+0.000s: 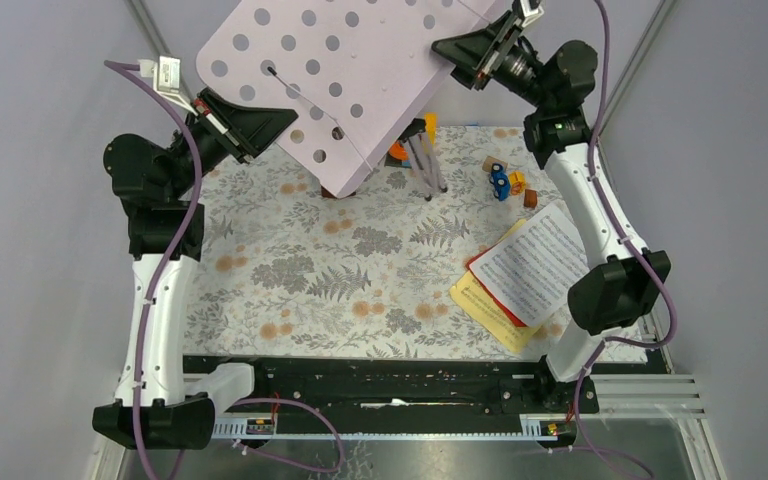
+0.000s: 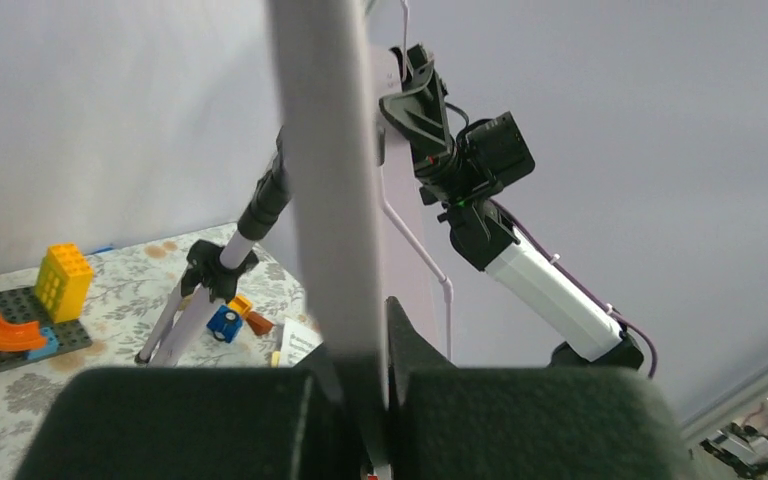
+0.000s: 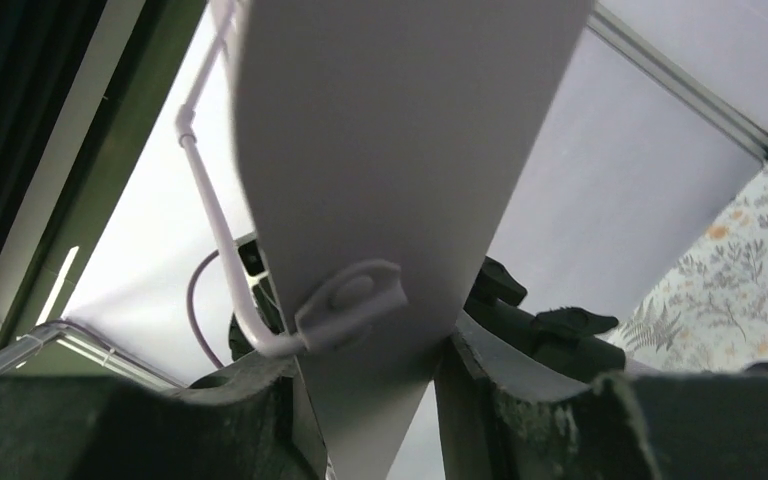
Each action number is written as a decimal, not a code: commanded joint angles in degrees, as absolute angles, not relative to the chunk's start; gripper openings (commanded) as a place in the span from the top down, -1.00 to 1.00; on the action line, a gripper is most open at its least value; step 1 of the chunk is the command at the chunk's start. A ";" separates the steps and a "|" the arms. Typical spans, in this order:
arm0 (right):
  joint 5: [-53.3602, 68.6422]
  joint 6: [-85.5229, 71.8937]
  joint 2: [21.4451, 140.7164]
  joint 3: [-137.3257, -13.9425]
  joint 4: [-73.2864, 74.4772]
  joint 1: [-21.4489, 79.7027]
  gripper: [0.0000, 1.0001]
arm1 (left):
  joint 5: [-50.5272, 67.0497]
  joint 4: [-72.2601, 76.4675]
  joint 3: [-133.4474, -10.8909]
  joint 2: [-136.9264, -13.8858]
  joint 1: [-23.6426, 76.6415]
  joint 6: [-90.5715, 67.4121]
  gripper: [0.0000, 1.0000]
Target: Set up the instrument practice props
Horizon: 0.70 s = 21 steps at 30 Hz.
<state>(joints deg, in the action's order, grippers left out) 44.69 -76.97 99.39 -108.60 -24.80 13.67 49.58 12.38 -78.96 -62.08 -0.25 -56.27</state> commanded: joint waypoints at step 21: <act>44.72 -80.99 89.33 -93.73 -48.96 16.00 1.00 | 40.20 10.32 -106.15 -72.69 -0.26 -52.14 1.00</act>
